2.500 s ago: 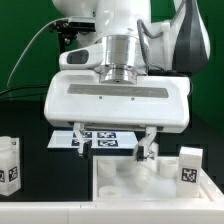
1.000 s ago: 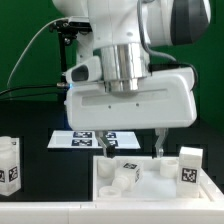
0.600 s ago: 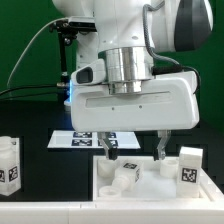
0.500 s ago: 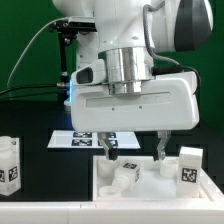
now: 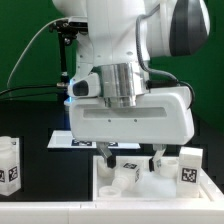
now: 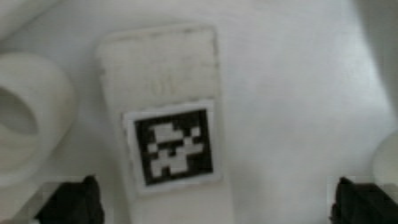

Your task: Assemble square table

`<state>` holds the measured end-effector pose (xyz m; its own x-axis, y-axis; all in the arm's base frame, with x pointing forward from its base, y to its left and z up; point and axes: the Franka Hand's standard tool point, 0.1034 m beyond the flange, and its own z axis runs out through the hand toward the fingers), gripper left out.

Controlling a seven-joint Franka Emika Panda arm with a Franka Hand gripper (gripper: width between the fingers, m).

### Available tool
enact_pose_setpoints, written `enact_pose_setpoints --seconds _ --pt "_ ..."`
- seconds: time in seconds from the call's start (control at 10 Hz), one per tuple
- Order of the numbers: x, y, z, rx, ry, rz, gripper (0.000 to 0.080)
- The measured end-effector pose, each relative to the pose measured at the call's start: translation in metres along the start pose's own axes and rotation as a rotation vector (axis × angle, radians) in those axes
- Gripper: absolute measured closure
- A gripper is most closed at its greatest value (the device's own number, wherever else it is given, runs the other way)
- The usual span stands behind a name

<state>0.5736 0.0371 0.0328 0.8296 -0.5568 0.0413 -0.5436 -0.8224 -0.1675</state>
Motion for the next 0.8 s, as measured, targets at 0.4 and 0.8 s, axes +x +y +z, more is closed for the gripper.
enact_pose_setpoints --seconds 0.4,0.8 --pt "0.0076 -0.0021 0.0015 0.008 0.076 -0.009 0.0151" --pt "0.0092 -0.0029 0.0003 0.010 0.082 -0.009 0.0562"
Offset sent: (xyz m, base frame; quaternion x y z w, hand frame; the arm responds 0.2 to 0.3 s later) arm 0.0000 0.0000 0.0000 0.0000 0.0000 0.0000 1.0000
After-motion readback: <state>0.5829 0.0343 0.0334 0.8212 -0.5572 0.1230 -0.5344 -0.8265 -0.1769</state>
